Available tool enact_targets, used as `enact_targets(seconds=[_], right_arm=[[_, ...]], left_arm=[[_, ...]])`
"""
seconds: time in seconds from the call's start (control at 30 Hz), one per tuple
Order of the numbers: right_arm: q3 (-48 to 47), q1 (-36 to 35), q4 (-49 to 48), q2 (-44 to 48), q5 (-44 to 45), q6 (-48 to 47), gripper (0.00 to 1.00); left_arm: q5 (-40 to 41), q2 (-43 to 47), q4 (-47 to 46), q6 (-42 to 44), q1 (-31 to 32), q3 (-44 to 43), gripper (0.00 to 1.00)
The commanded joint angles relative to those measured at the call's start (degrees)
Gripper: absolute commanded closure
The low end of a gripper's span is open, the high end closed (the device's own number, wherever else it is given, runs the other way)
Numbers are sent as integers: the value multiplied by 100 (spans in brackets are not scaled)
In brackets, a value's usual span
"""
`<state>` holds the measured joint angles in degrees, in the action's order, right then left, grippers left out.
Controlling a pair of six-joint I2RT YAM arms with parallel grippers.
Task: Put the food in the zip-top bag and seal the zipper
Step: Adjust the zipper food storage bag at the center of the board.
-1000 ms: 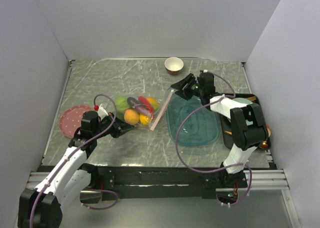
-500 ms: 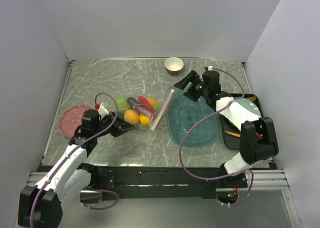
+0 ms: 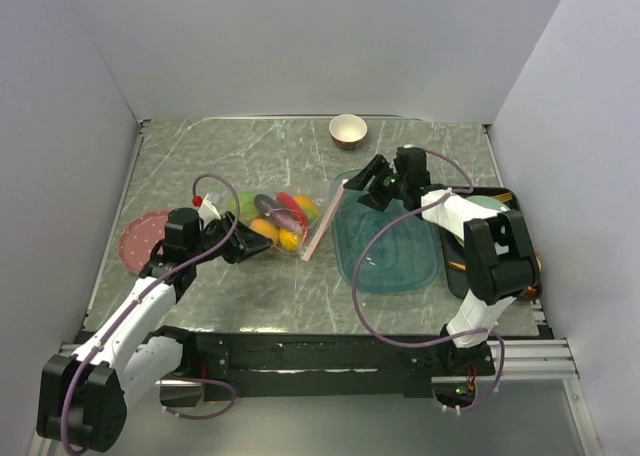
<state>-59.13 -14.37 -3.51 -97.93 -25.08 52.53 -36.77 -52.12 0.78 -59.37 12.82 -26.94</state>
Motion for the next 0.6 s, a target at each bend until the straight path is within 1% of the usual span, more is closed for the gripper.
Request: enact_targets(seconds=[0.0, 0.13, 0.37, 0.57], right_arm=[[-345, 13, -633, -174, -357, 266, 40], [6, -31, -713, -16, -322, 240, 47], [402, -110, -572, 178, -295, 20, 48], [771, -303, -519, 713, -50, -68, 48]], left_arm=[[-339, -184, -447, 171, -25, -233, 66], [-287, -229, -341, 303, -25, -303, 66], [-330, -360, -403, 348, -25, -330, 66], [-295, -378, -332, 418, -25, -400, 66]])
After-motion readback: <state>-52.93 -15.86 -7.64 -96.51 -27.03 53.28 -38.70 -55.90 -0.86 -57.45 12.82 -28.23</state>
